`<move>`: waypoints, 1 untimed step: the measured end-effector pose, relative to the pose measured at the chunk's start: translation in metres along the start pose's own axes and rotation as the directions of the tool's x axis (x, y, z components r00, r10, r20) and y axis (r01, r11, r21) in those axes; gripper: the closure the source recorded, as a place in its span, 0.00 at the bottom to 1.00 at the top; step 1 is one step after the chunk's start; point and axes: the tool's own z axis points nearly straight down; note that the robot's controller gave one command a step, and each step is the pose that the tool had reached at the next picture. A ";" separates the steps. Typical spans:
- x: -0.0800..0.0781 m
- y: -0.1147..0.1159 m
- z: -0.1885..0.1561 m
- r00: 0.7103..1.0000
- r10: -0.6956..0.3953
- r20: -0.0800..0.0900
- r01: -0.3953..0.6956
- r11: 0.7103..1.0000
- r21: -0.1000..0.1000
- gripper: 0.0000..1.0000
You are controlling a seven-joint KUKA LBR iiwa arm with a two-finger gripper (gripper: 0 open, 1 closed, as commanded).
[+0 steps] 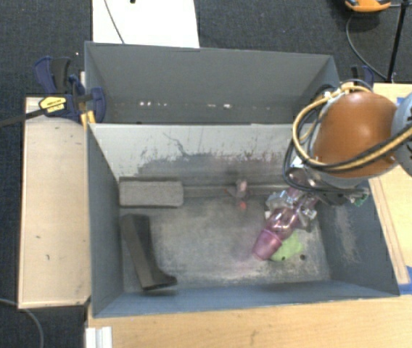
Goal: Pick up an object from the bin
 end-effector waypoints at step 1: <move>0.000 0.000 -0.003 1.000 0.001 0.001 -0.001 1.000 0.001 1.00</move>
Offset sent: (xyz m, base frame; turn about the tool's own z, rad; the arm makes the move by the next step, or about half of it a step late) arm -0.0002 0.0000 0.0842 0.0000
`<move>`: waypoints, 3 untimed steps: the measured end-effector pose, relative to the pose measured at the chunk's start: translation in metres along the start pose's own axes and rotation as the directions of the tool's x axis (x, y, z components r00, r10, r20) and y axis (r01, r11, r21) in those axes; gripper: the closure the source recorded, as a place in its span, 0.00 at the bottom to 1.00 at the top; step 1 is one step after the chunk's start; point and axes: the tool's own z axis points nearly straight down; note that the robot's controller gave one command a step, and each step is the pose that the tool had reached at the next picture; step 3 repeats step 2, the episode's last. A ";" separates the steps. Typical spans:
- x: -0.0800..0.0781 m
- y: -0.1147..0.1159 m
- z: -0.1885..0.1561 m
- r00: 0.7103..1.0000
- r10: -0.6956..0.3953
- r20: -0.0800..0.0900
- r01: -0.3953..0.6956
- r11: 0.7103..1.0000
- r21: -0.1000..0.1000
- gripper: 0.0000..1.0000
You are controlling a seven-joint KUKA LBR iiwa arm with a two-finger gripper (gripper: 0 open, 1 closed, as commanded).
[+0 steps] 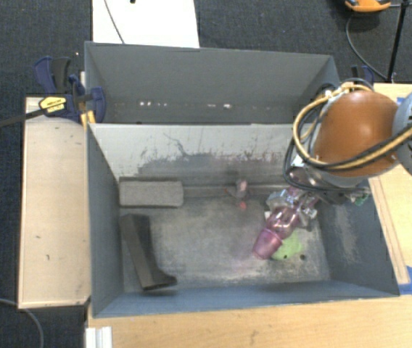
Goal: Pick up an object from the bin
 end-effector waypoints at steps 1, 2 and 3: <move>0.001 0.001 -0.006 1.000 0.002 -0.003 -0.002 1.000 -0.006 1.00; 0.001 0.002 -0.028 1.000 0.001 -0.006 -0.001 1.000 -0.010 1.00; 0.001 0.002 -0.028 1.000 0.001 -0.006 -0.001 1.000 -0.010 1.00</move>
Offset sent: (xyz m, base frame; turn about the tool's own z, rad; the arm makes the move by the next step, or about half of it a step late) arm 0.0001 -0.0001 0.0011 0.0000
